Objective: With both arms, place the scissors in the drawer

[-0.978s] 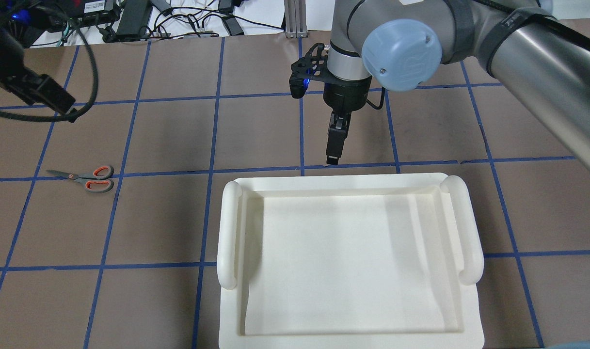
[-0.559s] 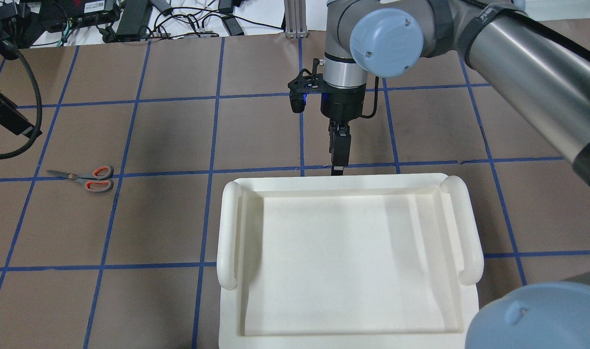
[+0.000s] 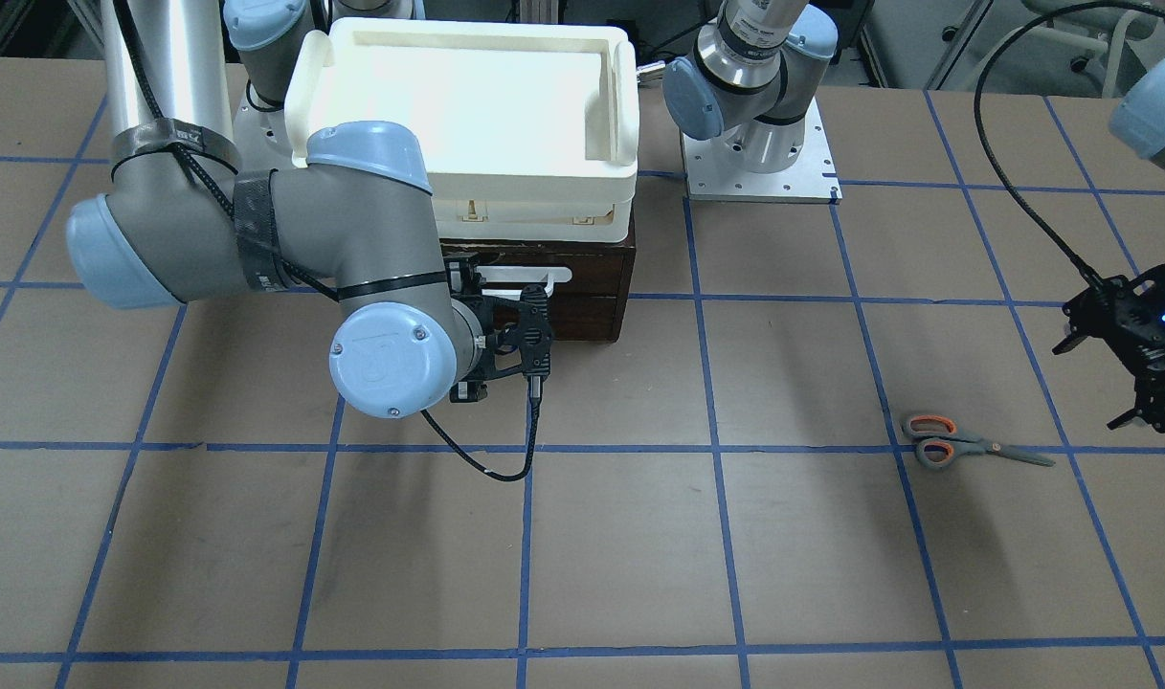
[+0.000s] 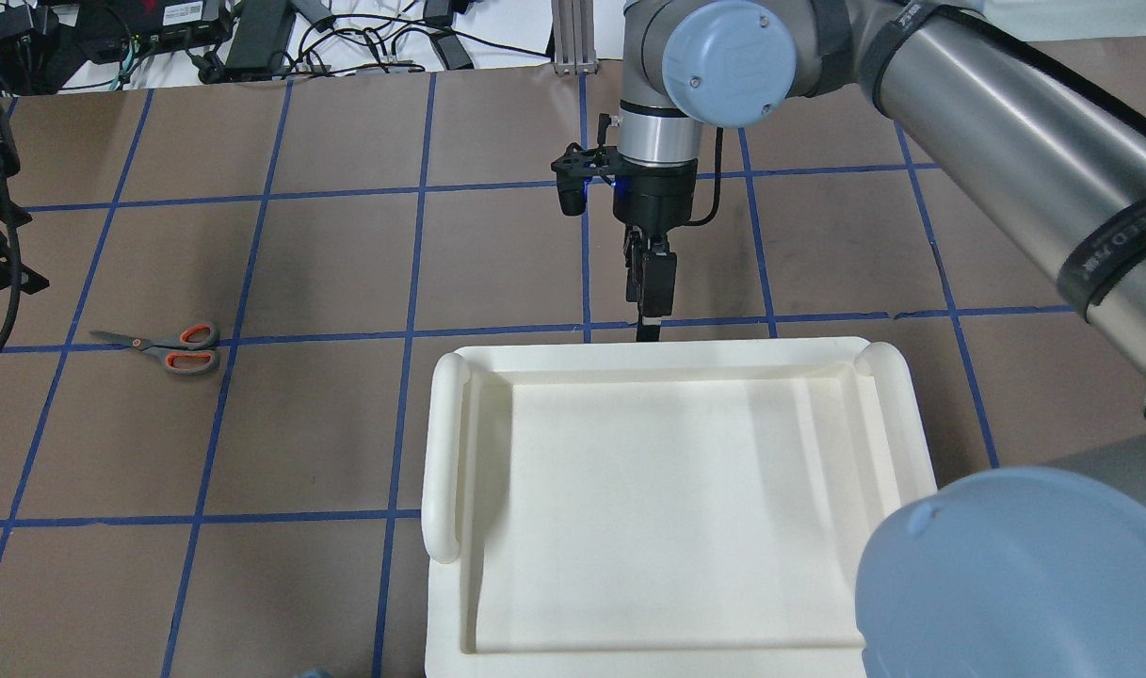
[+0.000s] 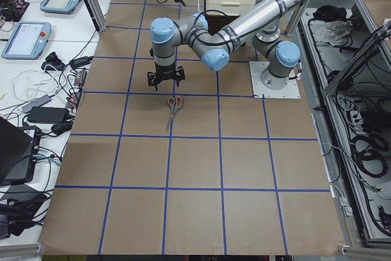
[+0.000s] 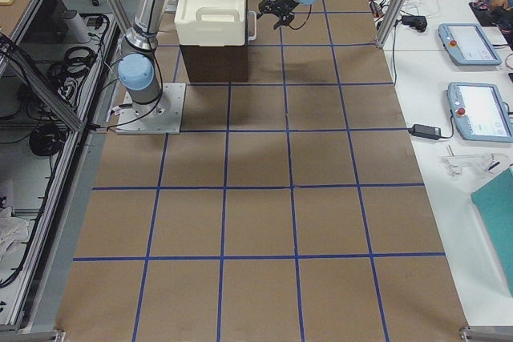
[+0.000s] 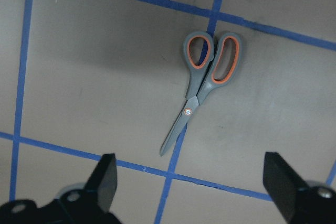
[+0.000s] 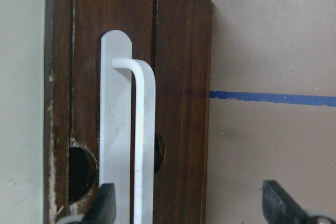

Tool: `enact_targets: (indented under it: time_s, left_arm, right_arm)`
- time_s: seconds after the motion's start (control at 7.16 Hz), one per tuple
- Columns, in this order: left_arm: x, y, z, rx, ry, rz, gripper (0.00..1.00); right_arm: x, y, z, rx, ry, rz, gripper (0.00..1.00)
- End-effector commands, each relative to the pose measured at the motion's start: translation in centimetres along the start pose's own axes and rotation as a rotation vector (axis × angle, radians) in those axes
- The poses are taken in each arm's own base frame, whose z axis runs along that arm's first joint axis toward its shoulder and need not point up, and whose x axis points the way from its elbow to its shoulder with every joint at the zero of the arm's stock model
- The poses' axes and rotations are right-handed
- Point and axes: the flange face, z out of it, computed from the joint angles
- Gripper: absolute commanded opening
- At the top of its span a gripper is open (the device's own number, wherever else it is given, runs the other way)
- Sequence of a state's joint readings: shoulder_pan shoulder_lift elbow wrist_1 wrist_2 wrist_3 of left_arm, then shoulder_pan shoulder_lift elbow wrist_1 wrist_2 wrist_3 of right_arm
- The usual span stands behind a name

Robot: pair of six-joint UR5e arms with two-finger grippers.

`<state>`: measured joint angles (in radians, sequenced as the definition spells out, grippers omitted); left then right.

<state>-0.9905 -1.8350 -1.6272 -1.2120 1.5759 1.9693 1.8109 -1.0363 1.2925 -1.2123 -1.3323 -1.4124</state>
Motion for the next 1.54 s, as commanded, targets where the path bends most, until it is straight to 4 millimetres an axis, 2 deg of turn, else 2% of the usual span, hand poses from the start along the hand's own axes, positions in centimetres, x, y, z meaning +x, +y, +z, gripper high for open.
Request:
enact_targets:
  time_s: [0.0,0.14,0.28,0.56,0.7,1.12,1.26,1.4]
  left_arm:
    - [-1.7,0.7,5.3,0.019,0.037,0.209,1.00]
    - [-1.8,0.9,8.6,0.033,0.069,0.321,1.00]
    - [-2.2,1.0,10.9,0.022,0.050,0.335,1.00]
    - [-1.3,0.6,14.9,0.057,0.104,0.344,1.00]
    - [-0.9,0.5,16.0,0.062,0.116,0.344,1.00]
    - [-0.4,1.4,16.6,0.029,0.148,0.324,1.00]
    - [-0.4,1.4,17.0,0.032,0.153,0.322,0.99]
    - [-0.4,1.4,17.5,0.038,0.160,0.322,0.98]
  right_arm:
    - [0.0,-0.5,1.6,-0.010,-0.031,0.064,0.98]
    - [-0.5,-1.7,2.1,-0.022,-0.022,0.045,0.96]
    - [-0.4,-2.0,1.9,-0.020,0.001,0.020,0.85]
    - [-0.5,-2.3,2.3,-0.040,0.017,-0.019,0.81]
    - [-0.6,-2.0,2.3,-0.067,0.021,-0.020,0.81]
    - [-1.3,-1.6,1.9,-0.098,0.019,-0.014,0.82]
    - [-1.3,-1.5,2.3,-0.101,0.006,-0.011,0.82]
    - [-1.2,-1.2,3.5,-0.108,-0.015,-0.001,0.82]
